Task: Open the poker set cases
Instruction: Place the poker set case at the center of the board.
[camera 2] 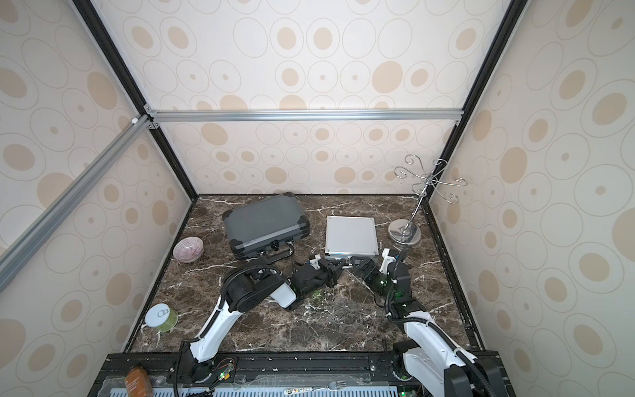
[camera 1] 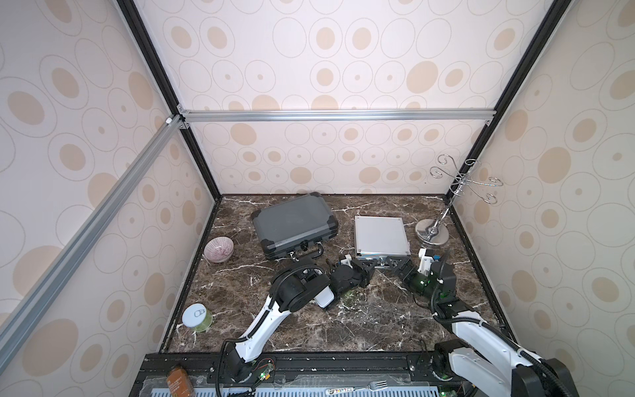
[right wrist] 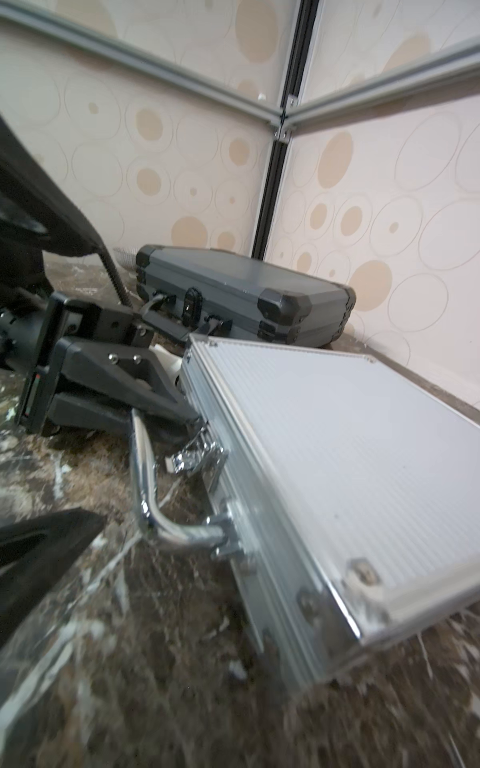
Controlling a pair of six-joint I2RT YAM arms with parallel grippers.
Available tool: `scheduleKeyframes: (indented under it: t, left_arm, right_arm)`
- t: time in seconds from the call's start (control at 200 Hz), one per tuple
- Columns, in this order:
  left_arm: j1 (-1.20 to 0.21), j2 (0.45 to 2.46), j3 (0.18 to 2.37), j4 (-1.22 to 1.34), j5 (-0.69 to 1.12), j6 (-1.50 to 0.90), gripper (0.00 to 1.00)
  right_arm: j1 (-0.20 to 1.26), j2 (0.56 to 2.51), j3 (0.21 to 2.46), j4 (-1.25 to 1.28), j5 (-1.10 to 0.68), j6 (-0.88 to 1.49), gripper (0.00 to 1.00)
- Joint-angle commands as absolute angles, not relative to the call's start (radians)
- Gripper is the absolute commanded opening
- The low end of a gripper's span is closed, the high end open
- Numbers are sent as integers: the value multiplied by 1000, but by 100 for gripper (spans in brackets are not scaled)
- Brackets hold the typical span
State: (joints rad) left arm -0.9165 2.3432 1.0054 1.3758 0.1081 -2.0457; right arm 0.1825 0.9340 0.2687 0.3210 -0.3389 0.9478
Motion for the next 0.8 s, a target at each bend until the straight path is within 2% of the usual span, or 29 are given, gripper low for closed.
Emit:
scheduleKeyframes:
  t: [0.0, 0.13, 0.265, 0.795]
  left_arm:
    - [-920, 2371, 987, 1418, 137, -2100, 13]
    - [-920, 2362, 973, 1407, 146, -2092, 34]
    - [-920, 2359, 968, 1401, 158, -2093, 45]
    - [-920, 2318, 920, 1407, 179, -2097, 58]
  right_arm:
    - [176, 929, 317, 152, -314, 818, 98]
    - [176, 952, 330, 167, -315, 801, 98]
    - [176, 967, 322, 207, -317, 813, 98]
    - [176, 973, 308, 206, -298, 805, 98]
